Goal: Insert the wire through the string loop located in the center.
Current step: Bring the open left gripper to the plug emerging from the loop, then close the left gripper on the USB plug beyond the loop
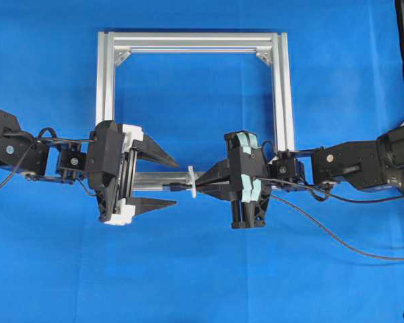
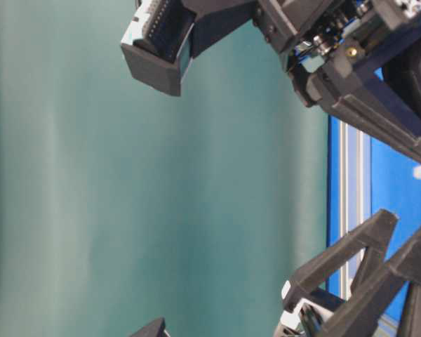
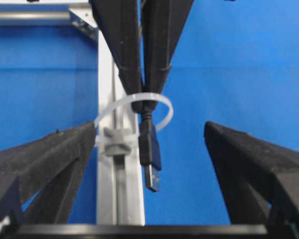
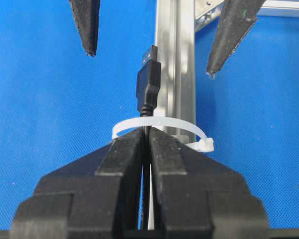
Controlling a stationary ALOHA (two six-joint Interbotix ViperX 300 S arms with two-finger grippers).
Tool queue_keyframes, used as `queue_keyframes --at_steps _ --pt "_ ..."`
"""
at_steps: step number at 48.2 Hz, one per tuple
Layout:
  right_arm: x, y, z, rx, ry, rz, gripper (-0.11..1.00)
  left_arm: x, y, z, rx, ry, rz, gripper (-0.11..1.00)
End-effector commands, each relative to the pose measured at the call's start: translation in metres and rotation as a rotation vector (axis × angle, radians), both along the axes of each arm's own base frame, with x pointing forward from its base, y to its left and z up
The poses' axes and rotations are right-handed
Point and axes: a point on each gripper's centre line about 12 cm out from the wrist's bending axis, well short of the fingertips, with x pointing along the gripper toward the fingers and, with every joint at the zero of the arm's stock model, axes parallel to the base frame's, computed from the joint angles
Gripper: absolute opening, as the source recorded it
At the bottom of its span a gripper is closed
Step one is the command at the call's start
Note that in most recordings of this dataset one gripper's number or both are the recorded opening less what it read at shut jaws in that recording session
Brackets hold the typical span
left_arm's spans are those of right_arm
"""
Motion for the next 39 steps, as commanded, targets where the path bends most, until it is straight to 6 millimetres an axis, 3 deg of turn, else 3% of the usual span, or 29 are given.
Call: queue_keyframes --at_steps 1,13,39 --pt "0.003 0.0 0.009 0.002 -0.027 0.0 0.0 0.005 -0.002 0.006 -0.002 -0.02 -0.004 0.93" --pt "0.003 0.0 0.009 0.002 -0.027 0.0 0.0 0.012 -0.003 -0.01 0.006 0.021 -0.005 0.93" --pt "0.003 0.001 0.008 0.002 -0.026 0.002 0.0 0.014 -0.001 -0.01 0.006 0.021 0.001 0.93"
